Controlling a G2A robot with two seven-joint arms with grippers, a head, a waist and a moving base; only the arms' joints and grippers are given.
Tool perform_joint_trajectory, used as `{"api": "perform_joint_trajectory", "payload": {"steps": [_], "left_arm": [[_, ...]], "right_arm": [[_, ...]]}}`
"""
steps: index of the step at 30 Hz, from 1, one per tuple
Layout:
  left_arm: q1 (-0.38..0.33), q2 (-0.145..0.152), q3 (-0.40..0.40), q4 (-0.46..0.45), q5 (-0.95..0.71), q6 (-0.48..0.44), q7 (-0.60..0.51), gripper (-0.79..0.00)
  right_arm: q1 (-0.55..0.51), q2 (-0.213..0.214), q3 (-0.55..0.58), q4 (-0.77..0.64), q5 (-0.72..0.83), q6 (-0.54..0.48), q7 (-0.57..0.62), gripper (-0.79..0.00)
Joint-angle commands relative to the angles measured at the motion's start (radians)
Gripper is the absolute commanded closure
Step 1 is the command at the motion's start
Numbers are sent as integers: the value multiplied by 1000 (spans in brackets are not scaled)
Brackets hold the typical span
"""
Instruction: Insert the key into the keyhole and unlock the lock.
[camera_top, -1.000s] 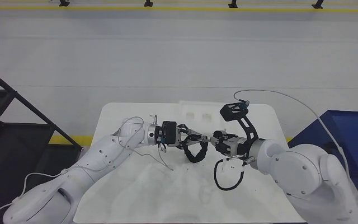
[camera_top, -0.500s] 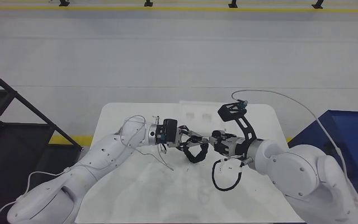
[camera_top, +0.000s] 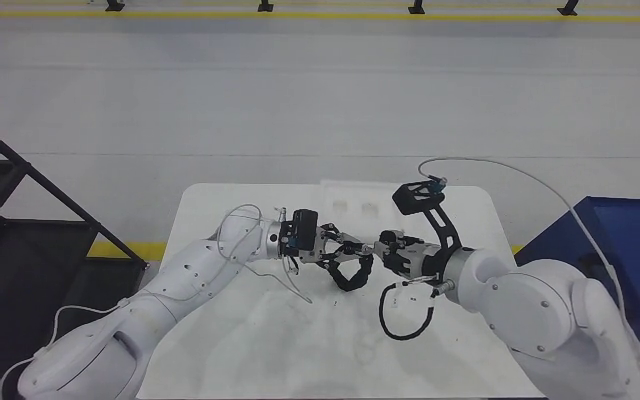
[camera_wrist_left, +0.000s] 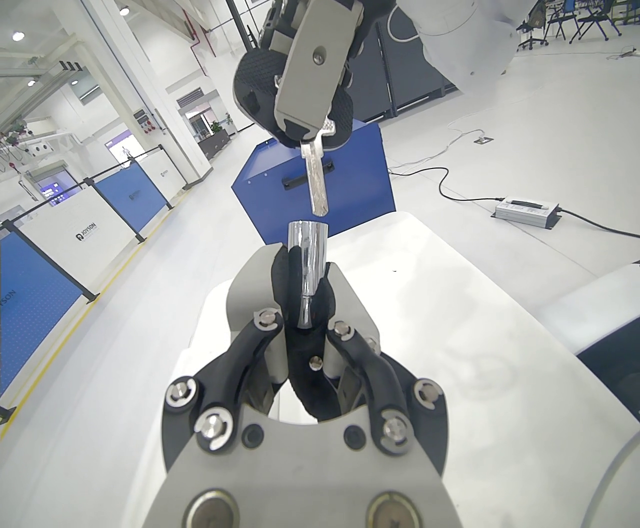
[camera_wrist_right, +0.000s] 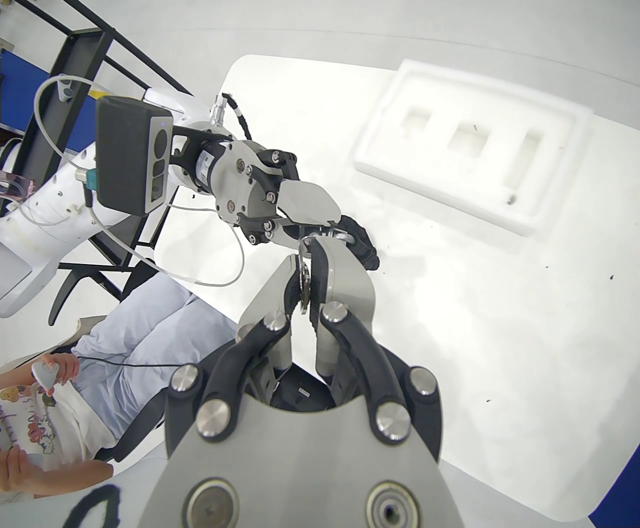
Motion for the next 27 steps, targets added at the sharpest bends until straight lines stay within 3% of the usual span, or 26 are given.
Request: {"api": "perform_joint_trajectory", "payload": {"steps": [1,27], "left_arm": [[-1,-1,3,-1,-7,-3,-3,0],[-14,5,40,-6,-74,-15,-15,0]], "right_arm": [[-1,0,2,0,0,1,-2,0],[-6,0,16,18,16,-8,-29,0]]}}
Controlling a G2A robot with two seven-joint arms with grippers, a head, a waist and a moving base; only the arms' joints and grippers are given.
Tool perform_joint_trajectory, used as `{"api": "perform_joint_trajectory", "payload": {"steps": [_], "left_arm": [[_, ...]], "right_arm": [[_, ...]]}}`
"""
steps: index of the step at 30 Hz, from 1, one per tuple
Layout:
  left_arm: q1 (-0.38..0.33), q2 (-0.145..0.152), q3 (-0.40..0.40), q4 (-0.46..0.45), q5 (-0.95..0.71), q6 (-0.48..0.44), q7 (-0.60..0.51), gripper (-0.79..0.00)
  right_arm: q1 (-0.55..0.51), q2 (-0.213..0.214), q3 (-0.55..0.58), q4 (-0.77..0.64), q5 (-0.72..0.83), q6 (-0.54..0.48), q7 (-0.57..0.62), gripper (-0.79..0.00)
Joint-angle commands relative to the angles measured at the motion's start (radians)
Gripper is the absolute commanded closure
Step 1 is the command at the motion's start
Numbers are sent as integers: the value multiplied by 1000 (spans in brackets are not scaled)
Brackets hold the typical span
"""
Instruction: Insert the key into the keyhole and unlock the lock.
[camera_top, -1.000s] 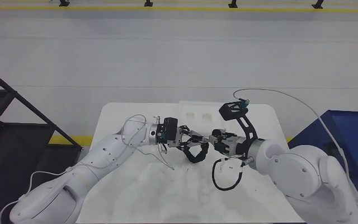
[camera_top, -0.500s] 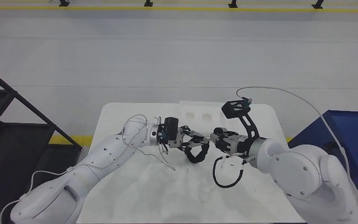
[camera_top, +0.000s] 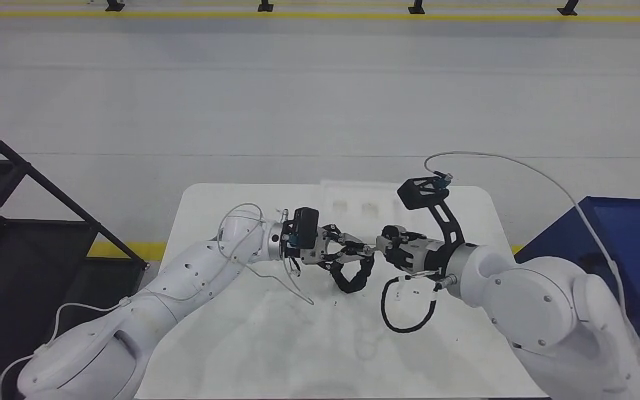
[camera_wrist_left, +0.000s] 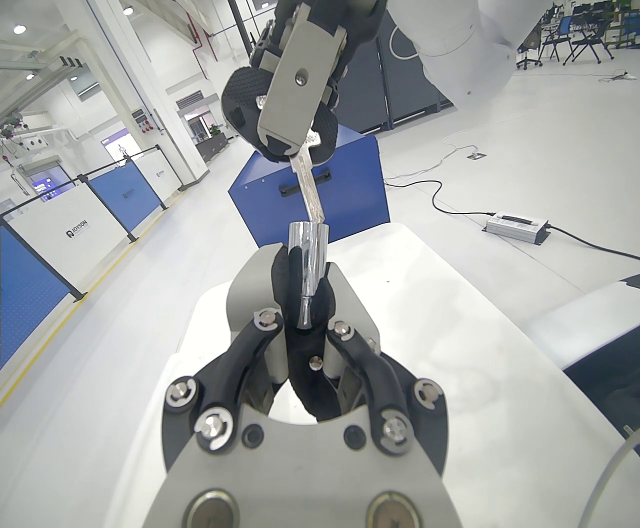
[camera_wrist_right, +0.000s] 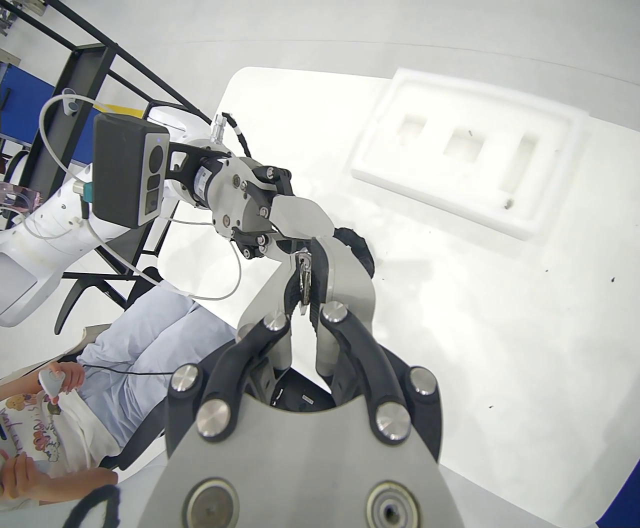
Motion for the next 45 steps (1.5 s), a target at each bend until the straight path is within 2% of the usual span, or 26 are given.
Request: {"api": "perform_joint_trajectory", "payload": {"steps": [1,14,30,45], "left_arm": [[-1,1,4,-1,-7,-2,-2,0],[-11,5,30,-10,-53,-18,-18,0],[-18,12,62,-12,-195,-57,-57,0],[-20,7,76,35,-249,-65,-65,0]], "right_arm": [[0,0,0,0,0,1,-2,0],[-5,-1,9,0,8,-1,-25,0],[-19,-2,18,8,31,-7,-58,0],[-47,-8,56,18,107,-42,-168,0]]}}
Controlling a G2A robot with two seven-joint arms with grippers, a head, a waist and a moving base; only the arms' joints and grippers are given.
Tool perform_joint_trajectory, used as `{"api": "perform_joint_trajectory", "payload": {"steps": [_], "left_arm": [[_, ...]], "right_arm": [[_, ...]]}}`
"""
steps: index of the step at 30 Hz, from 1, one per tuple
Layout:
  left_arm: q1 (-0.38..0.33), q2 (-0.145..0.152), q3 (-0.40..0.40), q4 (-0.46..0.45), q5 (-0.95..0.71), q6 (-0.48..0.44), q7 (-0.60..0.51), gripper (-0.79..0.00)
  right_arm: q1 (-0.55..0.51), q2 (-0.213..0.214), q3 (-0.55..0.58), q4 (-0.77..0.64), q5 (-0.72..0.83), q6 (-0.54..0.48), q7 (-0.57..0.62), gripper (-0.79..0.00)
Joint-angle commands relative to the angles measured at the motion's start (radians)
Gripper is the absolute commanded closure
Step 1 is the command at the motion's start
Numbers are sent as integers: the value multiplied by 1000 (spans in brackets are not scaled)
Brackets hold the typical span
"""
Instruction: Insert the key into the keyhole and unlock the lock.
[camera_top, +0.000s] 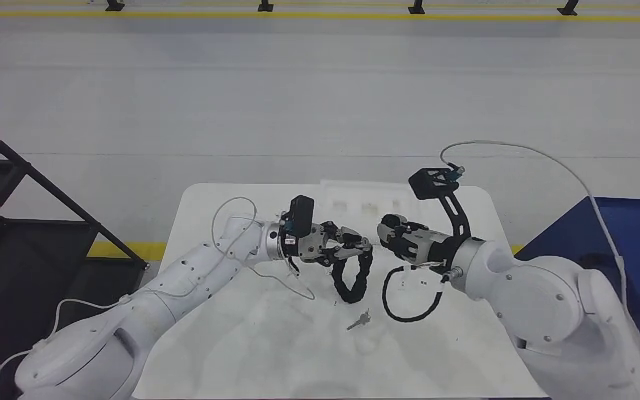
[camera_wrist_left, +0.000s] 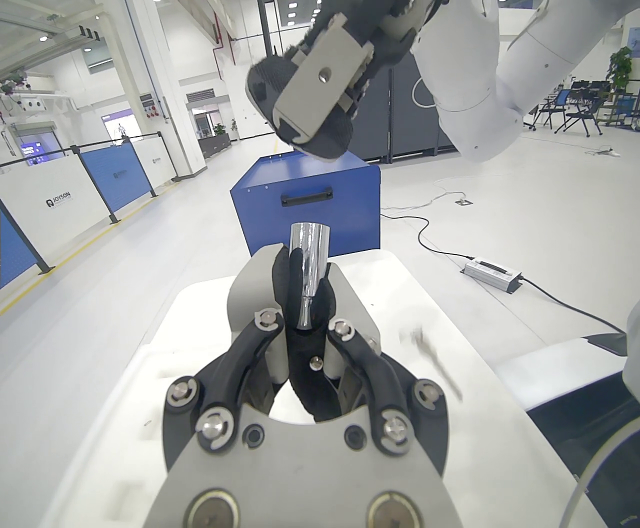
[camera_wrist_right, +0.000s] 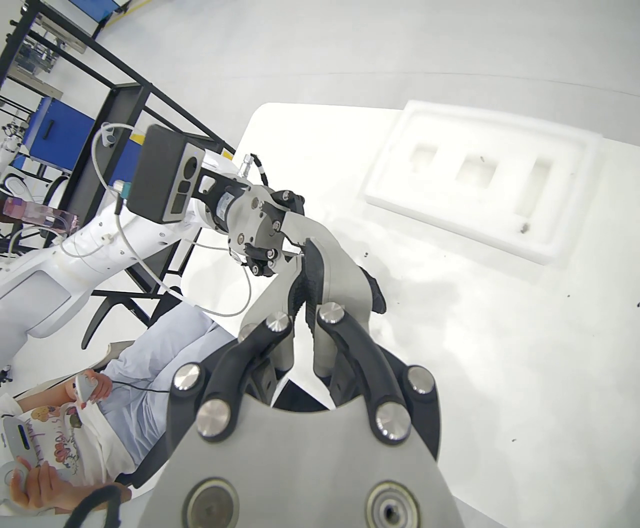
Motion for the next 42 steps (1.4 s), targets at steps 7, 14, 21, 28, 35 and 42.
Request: {"api": "perform_joint_trajectory", "payload": {"steps": [7,14,21,28,35,42], "left_arm": [[-8,-2,-16,52,-8,38,38,0],[-13,20,-41,57,-6,31,31,0],[7,76,-103,34,-34,14,14,0],[48,150,-179,-60,-51,-35,-34,0],[82,214,-257,-97,-73,-110,-110,0],[116,262,-298,-115,-92,-119,-119,0]], "right_arm": [[-11,-2,27,77,29,-12,-52,0],[-4,-2,40,116,54,-12,-42,0],[-27,6,45,167,13,-30,-4,0],[-21,1,-25,292,-22,-49,-4,0],[29,-23,-179,411,-84,-31,-4,0],[72,-53,-330,487,-124,-38,26,0]]}}
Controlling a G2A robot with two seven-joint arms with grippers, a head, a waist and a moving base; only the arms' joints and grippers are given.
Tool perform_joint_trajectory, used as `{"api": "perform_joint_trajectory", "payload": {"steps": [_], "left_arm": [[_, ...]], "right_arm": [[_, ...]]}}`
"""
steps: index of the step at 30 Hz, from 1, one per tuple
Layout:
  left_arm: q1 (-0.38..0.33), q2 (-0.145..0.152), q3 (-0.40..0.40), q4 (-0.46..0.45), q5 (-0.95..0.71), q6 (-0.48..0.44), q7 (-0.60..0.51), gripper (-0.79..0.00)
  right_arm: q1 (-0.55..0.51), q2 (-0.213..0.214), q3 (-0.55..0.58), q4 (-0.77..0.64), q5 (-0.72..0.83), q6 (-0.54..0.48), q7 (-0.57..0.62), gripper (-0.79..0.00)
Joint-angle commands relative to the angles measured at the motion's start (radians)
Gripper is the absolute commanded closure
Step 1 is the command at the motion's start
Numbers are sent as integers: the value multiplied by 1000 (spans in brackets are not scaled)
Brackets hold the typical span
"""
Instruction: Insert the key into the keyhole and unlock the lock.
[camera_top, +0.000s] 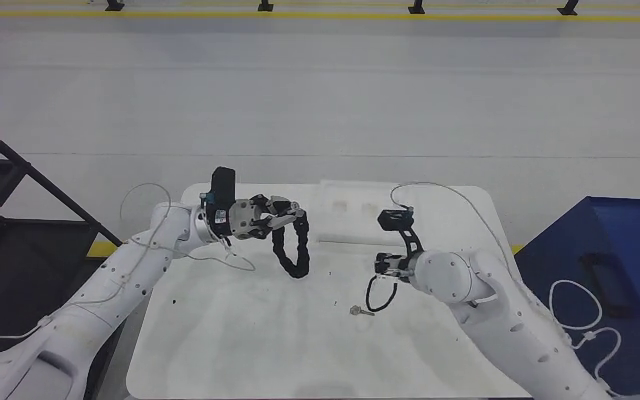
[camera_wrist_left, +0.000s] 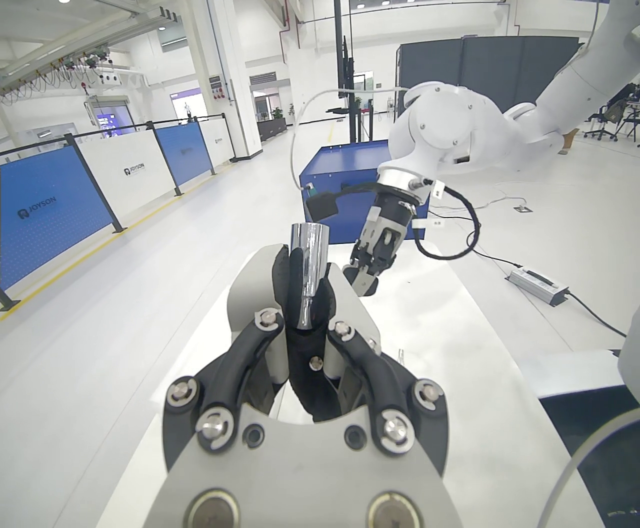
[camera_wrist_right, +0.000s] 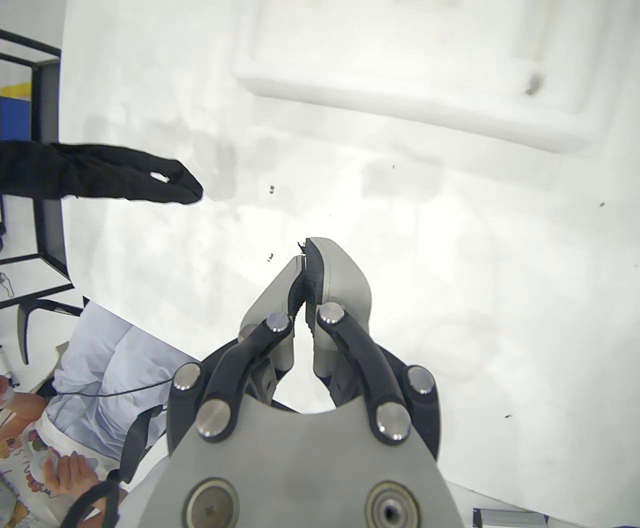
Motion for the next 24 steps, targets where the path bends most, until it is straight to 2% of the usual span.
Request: {"api": "perform_joint_trajectory", "payload": {"steps": [1,4,18,24], "left_arm": [[8,12,-7,-7,-13,0,0,0],[20,27,-15,-25,-37,0,0,0],[20,27,-15,-25,-37,0,0,0],[20,27,-15,-25,-37,0,0,0]], "right_arm": [[15,-9,-36,20,-11,1,7,0],[38,-21,-80,46,-30,7,20,0],[113,-88,-236,184,-57,81,52,0],[143,-117,-290,225,-47,71,91,0]]}}
